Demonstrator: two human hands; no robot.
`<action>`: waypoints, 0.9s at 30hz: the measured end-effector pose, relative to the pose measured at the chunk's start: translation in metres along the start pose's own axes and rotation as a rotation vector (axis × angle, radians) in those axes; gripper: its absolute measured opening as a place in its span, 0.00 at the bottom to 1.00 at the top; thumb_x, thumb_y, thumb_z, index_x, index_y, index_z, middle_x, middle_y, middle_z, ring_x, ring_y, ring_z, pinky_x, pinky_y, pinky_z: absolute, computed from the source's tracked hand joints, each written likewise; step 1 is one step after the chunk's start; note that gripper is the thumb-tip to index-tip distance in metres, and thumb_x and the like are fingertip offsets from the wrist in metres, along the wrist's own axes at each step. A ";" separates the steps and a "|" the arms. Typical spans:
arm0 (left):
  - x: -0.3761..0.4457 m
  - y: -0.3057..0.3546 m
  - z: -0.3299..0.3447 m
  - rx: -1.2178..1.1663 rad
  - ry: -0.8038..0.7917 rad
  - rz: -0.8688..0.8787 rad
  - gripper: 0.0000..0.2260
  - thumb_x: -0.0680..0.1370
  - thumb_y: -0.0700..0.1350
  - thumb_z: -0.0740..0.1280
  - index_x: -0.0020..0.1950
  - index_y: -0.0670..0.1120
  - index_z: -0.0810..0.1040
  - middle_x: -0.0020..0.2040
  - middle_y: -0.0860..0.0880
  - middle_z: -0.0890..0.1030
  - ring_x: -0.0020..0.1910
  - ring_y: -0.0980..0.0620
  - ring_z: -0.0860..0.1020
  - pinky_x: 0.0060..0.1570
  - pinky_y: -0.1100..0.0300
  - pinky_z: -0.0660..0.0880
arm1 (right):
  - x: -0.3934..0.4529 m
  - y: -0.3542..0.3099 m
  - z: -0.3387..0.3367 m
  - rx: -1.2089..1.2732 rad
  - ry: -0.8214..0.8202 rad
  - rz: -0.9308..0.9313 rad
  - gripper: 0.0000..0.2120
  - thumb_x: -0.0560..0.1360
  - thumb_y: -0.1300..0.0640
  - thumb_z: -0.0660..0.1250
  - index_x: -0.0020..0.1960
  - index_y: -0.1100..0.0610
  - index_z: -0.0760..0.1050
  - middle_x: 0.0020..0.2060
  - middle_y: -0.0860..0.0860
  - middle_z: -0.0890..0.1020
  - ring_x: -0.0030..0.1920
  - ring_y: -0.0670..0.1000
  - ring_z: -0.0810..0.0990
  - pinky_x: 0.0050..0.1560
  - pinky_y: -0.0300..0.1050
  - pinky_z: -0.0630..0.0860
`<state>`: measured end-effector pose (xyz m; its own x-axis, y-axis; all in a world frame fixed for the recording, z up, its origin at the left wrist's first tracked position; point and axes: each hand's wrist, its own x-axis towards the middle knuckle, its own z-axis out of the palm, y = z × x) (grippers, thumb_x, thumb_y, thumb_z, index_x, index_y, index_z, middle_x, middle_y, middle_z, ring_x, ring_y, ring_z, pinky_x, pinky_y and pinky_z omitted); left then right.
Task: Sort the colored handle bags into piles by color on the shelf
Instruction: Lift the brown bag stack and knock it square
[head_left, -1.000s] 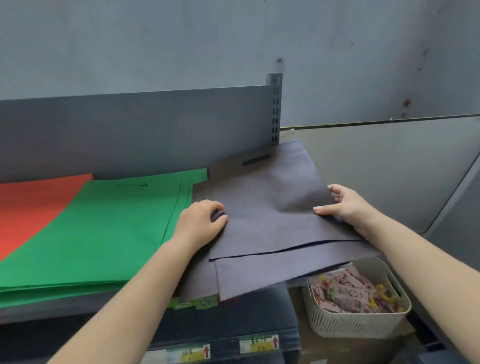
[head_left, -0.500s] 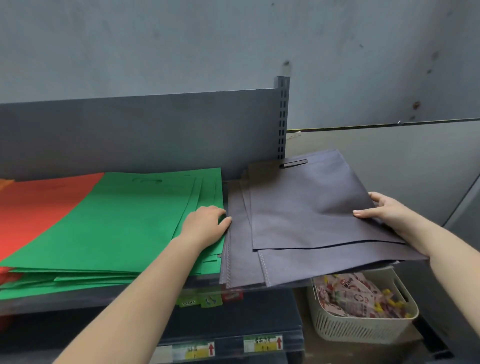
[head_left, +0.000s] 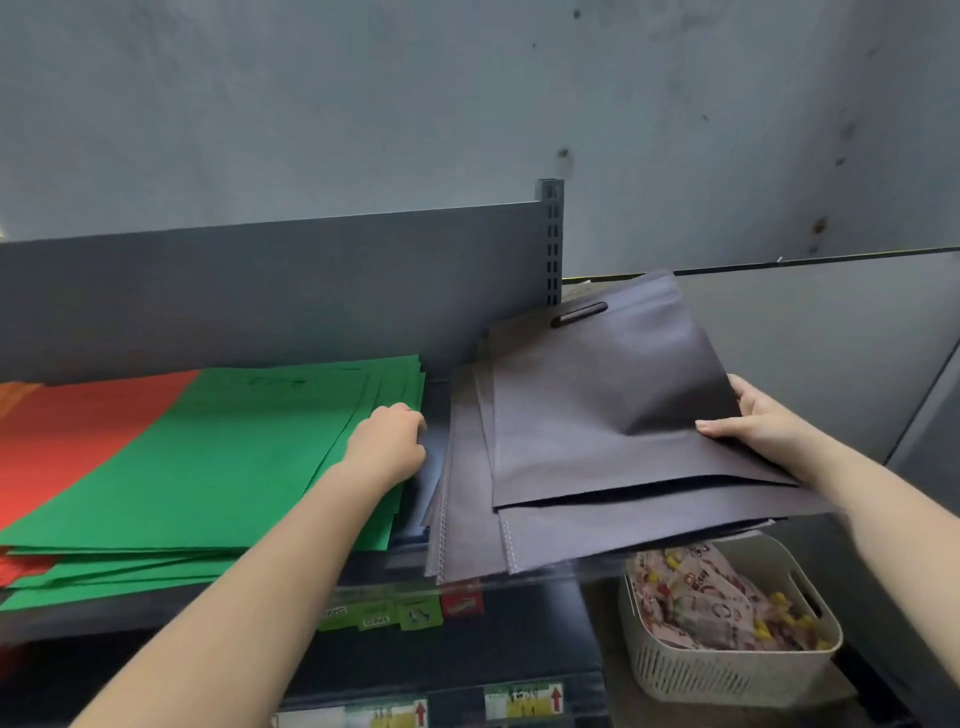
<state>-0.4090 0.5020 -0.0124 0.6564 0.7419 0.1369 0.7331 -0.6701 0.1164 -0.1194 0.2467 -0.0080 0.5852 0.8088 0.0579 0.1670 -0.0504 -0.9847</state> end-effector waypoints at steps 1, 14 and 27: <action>0.000 0.005 -0.002 -0.146 0.035 -0.026 0.13 0.77 0.41 0.61 0.59 0.44 0.78 0.59 0.47 0.77 0.58 0.47 0.73 0.54 0.57 0.71 | 0.000 -0.001 0.001 0.008 0.004 -0.029 0.24 0.73 0.76 0.61 0.64 0.57 0.68 0.54 0.50 0.80 0.45 0.39 0.82 0.45 0.31 0.77; 0.008 0.031 -0.059 -1.568 0.141 -0.069 0.19 0.70 0.39 0.74 0.59 0.41 0.77 0.51 0.44 0.84 0.47 0.47 0.83 0.47 0.54 0.79 | 0.019 -0.064 0.024 0.101 -0.013 -0.348 0.27 0.74 0.75 0.61 0.61 0.46 0.71 0.51 0.42 0.84 0.52 0.42 0.82 0.48 0.34 0.78; 0.019 0.028 -0.105 -1.620 0.365 0.088 0.18 0.72 0.41 0.73 0.60 0.50 0.76 0.54 0.49 0.83 0.53 0.49 0.82 0.51 0.54 0.79 | 0.054 -0.114 0.066 0.187 0.144 -0.415 0.18 0.71 0.65 0.72 0.52 0.45 0.73 0.51 0.47 0.82 0.50 0.47 0.82 0.43 0.38 0.79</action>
<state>-0.3951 0.4948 0.0967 0.4386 0.8152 0.3783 -0.3867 -0.2088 0.8982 -0.1593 0.3344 0.0967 0.6054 0.6479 0.4622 0.2726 0.3768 -0.8853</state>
